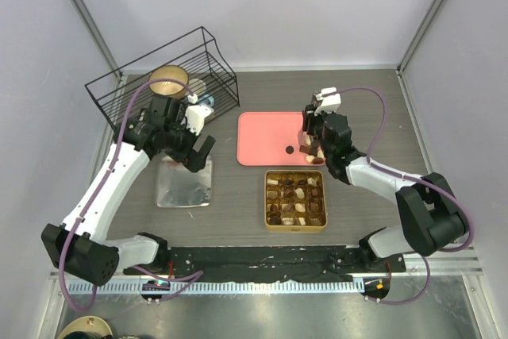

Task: Pack the chocolate
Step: Pick up the fake chocolate from the plate.

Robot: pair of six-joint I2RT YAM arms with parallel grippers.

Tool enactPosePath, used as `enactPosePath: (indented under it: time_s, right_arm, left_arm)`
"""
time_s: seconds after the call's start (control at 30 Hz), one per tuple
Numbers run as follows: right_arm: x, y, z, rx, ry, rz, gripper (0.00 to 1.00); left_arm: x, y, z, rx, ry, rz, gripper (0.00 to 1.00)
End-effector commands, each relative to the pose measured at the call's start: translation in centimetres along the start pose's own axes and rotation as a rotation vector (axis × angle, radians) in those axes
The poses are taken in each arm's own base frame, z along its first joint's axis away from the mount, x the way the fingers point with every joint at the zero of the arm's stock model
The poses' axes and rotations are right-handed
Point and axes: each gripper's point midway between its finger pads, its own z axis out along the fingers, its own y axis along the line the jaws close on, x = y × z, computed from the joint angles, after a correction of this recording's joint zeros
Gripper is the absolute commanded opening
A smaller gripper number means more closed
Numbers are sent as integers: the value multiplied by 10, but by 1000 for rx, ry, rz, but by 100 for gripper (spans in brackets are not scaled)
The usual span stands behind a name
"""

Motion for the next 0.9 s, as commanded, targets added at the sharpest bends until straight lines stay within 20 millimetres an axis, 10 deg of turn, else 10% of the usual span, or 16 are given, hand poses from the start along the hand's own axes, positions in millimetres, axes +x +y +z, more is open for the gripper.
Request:
enactPosePath:
  time_s: [0.0,0.47,0.63,0.87]
  right_arm:
    - [-3,-4,3,27,-10,9,41]
    - [-58,-9,-19,37,-103,84,1]
    - [-111,-10,-52,12,-147,167,1]
    - [-98,-9,-119,-16,30,240,1]
  left_arm:
    - [-2,2,-8,-18,-30,10,100]
    - [3,6,3,-21,13,11,100]
    - [0,11,13,-17,41,13,100]
    - [-4,17,27,-4,72,-5,100]
